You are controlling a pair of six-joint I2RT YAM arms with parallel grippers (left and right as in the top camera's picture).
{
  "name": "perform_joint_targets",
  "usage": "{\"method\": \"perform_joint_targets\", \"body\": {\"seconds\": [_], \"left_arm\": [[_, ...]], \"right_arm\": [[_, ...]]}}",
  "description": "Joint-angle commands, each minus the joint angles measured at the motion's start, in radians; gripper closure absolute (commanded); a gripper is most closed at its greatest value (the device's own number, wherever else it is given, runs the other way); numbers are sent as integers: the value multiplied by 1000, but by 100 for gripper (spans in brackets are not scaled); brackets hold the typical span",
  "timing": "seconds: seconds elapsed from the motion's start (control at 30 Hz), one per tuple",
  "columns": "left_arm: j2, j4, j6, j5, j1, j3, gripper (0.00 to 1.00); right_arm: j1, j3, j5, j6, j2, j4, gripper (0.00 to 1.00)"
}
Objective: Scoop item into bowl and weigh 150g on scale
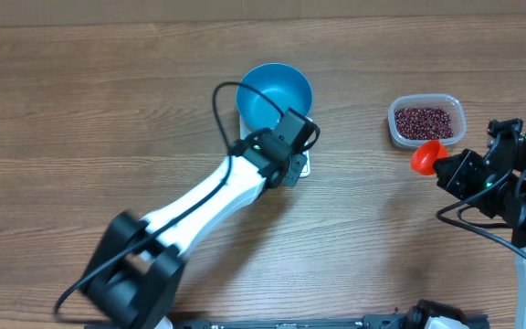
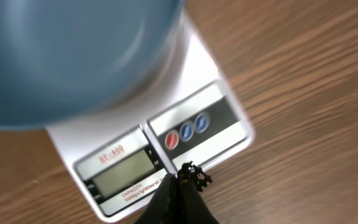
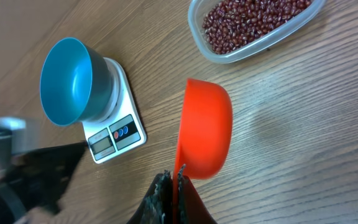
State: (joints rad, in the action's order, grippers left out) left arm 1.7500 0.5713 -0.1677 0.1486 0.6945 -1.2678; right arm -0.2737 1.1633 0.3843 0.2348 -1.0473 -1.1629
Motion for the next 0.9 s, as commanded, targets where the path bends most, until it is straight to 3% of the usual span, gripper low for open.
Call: {"method": "perform_joint_targets", "body": {"seconds": [0.0,0.37,0.87], "left_arm": [[-116,29,61,-54,-6,-29,96],[-127,69,119,-94,-20,-28,96],[116,2,-13,-25,-19,-28,96]], "right_arm": [[-3,26,-11,-8,3,9,96],[-2,26,-11,-8,3,8,96],[-3,26,-18,-8,3,7,96]]}}
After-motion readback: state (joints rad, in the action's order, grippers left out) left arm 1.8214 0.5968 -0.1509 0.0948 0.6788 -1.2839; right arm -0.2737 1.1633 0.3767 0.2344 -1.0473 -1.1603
